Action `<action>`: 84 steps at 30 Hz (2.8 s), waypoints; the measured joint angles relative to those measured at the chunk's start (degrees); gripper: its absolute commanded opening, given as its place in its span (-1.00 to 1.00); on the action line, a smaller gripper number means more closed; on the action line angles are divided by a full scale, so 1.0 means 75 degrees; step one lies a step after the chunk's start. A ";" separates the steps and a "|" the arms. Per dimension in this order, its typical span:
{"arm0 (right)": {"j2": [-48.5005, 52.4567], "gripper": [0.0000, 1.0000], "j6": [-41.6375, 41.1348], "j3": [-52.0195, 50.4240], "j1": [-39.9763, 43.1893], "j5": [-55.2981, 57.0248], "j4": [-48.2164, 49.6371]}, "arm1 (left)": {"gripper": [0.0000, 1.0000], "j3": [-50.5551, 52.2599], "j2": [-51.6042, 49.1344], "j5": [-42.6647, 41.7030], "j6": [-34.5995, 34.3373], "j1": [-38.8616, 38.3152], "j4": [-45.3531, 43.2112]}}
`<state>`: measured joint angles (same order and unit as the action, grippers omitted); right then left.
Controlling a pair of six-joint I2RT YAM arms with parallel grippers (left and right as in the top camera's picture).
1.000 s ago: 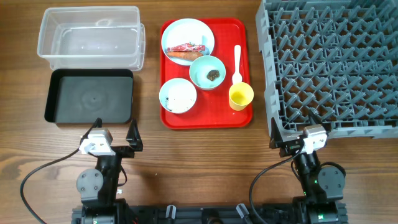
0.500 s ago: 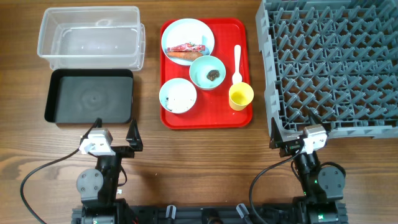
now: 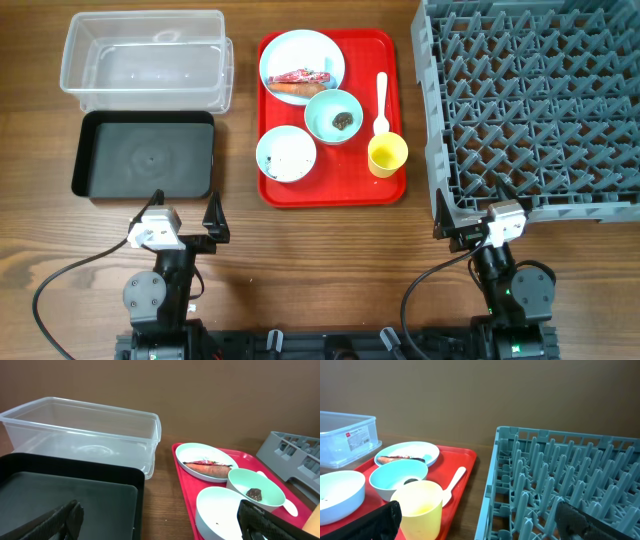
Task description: Sort waste into correct bins and load items into the dishwasher rack
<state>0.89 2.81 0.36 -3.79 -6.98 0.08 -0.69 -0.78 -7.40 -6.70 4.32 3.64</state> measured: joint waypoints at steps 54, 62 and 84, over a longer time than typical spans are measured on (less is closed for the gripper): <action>0.2148 0.99 0.1005 0.3098 0.0000 -0.0388 0.1265 | 0.99 -0.4456 -0.3806 -0.1017 0.0012 0.0000 -0.0076; 0.4278 0.99 0.0959 0.5683 0.0000 -0.1137 -0.1204 | 1.00 -0.8565 -0.7111 -0.1157 0.0122 -0.0003 0.3209; 0.9964 0.99 0.0283 1.1876 0.0000 -0.1722 -0.7726 | 0.99 -1.4178 -1.2989 -0.1183 0.0513 -0.1157 0.6927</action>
<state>75.61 4.93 89.43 -3.79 -19.90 -57.87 -107.02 -98.19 -16.27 -2.85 -4.36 55.59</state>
